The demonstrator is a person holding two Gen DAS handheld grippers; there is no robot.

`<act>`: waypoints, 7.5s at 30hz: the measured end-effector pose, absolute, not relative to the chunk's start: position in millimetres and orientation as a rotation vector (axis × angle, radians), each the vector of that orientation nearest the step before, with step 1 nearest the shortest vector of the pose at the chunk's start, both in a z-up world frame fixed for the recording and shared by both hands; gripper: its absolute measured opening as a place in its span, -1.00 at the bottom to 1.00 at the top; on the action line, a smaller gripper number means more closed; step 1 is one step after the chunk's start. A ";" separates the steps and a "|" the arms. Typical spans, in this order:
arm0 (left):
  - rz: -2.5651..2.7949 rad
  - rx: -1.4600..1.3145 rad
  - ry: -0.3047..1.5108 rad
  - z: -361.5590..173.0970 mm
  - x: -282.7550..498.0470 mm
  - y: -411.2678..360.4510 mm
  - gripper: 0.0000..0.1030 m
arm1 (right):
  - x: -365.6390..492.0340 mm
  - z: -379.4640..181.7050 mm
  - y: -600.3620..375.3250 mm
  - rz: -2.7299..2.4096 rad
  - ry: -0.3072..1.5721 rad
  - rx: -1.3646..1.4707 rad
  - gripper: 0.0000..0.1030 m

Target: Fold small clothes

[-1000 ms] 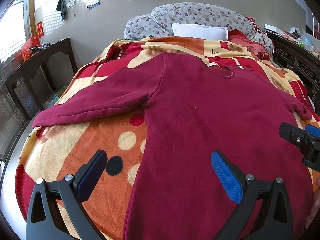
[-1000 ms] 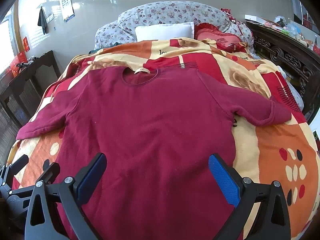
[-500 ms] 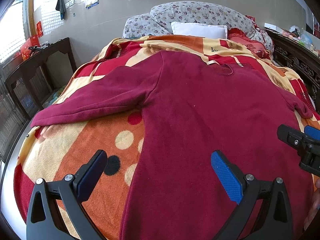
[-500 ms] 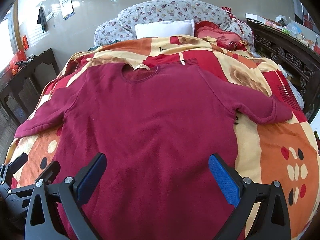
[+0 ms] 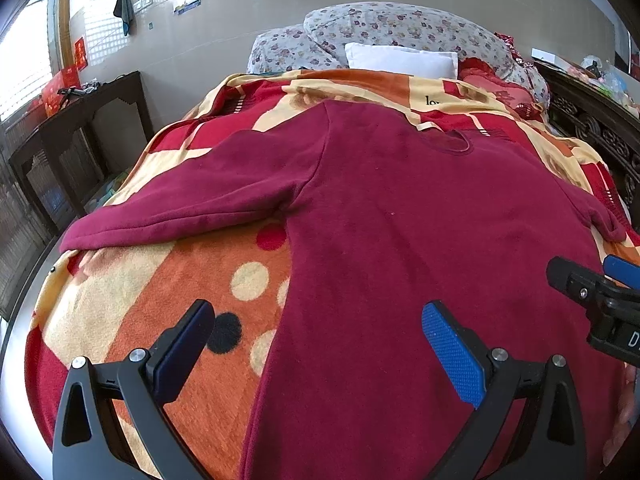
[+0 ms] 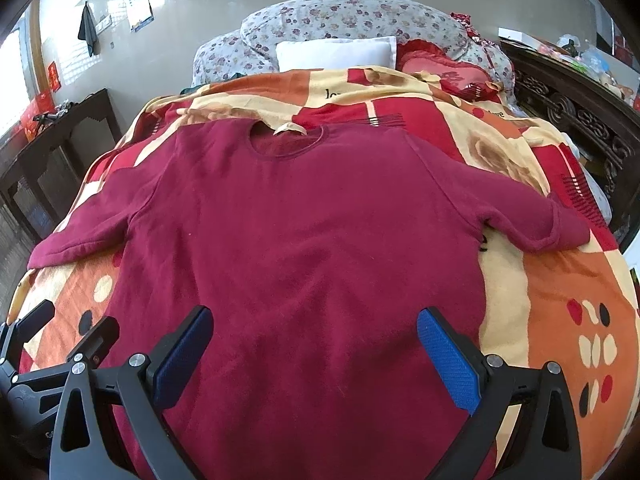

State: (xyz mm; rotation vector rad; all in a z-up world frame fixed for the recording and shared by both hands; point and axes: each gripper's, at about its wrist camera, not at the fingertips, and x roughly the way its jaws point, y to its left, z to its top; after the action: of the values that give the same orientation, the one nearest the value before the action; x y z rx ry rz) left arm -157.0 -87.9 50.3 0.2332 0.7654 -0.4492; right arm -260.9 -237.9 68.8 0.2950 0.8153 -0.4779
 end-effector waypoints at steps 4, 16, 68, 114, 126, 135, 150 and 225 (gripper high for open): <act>-0.445 0.227 0.770 49.7 -152.9 -86.3 1.00 | -255.3 70.5 -234.8 -0.473 0.811 0.284 1.00; -0.428 0.214 0.778 48.1 -143.2 -81.9 1.00 | -242.3 63.3 -231.6 -0.456 0.830 0.283 1.00; -0.240 -0.150 0.601 154.9 13.9 25.2 -0.79 | -213.9 67.2 -236.6 -0.340 0.843 0.354 1.00; -0.466 0.398 0.710 19.0 -60.9 -145.1 0.65 | -192.3 53.0 -341.3 -0.588 0.879 0.165 0.70; -0.485 0.360 0.716 29.2 -67.4 -140.2 0.65 | -278.2 104.2 -363.6 -0.507 0.719 0.272 0.84; -0.427 0.328 0.724 31.2 -51.8 -121.4 0.65 | -163.6 61.5 -325.0 -0.201 0.858 -0.120 0.76; -0.394 0.232 0.699 50.4 -38.5 -116.7 0.65 | -135.2 75.3 -322.7 -0.247 0.794 -0.191 -0.91; -0.569 0.279 0.805 18.3 -88.3 -205.6 0.68 | -266.9 72.4 -400.2 -0.516 0.727 0.406 0.52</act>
State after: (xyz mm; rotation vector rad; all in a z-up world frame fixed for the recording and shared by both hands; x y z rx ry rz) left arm -88.3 -205.6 18.3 0.2786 0.8052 -0.5688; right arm -266.9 -400.2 72.4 0.4058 0.7267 -0.5162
